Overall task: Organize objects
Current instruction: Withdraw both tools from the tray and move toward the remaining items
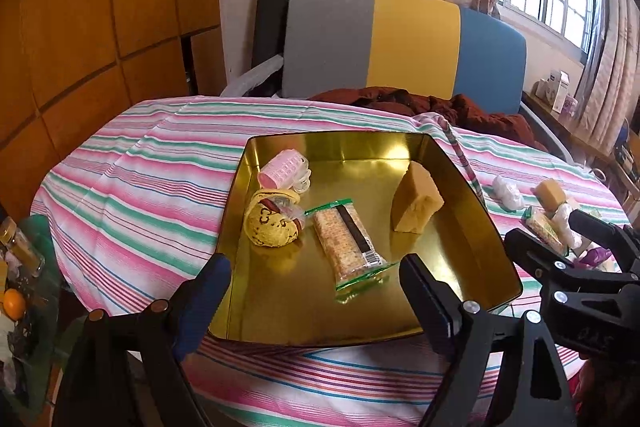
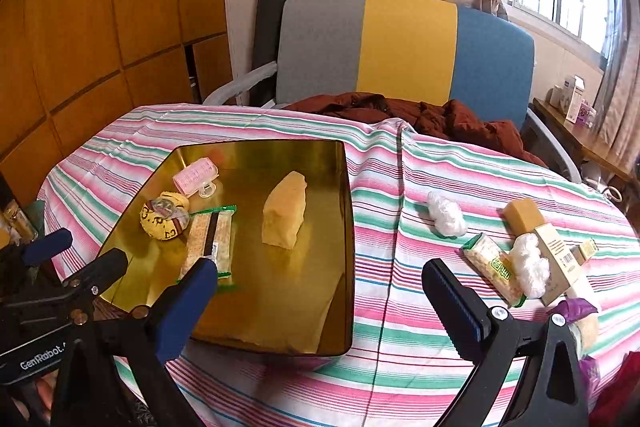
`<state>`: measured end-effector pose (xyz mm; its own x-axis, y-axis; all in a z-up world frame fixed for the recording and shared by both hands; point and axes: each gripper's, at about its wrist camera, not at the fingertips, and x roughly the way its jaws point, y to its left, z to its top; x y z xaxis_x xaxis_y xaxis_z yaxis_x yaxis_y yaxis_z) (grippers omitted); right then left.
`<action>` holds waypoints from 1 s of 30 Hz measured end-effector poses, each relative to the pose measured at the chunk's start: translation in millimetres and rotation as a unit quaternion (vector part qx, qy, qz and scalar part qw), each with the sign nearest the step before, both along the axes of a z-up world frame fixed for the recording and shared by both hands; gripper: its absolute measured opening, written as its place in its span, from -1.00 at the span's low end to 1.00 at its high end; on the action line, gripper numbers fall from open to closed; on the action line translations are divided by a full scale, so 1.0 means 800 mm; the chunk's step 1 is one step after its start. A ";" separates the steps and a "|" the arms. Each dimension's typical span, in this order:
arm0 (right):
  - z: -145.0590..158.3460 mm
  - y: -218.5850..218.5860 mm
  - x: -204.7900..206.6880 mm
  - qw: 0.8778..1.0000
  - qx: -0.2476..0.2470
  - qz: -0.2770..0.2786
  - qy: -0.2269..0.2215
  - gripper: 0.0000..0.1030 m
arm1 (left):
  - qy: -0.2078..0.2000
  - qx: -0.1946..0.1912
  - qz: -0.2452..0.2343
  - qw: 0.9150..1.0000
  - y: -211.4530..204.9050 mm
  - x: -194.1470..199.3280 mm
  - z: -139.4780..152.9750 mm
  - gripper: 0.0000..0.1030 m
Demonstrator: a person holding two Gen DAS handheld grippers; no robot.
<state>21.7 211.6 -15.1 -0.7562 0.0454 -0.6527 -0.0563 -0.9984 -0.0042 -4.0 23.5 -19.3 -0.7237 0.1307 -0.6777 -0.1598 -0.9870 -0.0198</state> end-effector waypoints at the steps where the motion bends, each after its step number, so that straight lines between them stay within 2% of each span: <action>1: -0.001 0.001 0.000 1.000 -0.001 0.000 -0.001 0.99 | 0.001 -0.002 -0.001 1.000 0.001 0.000 0.000 0.70; 22: -0.004 0.045 0.002 0.999 -0.011 -0.032 -0.005 0.99 | 0.002 -0.030 -0.046 0.999 0.039 -0.001 0.002 0.70; 30: -0.005 0.100 0.009 0.997 -0.012 -0.075 -0.014 0.99 | -0.001 0.007 -0.123 0.992 0.071 0.000 0.009 0.70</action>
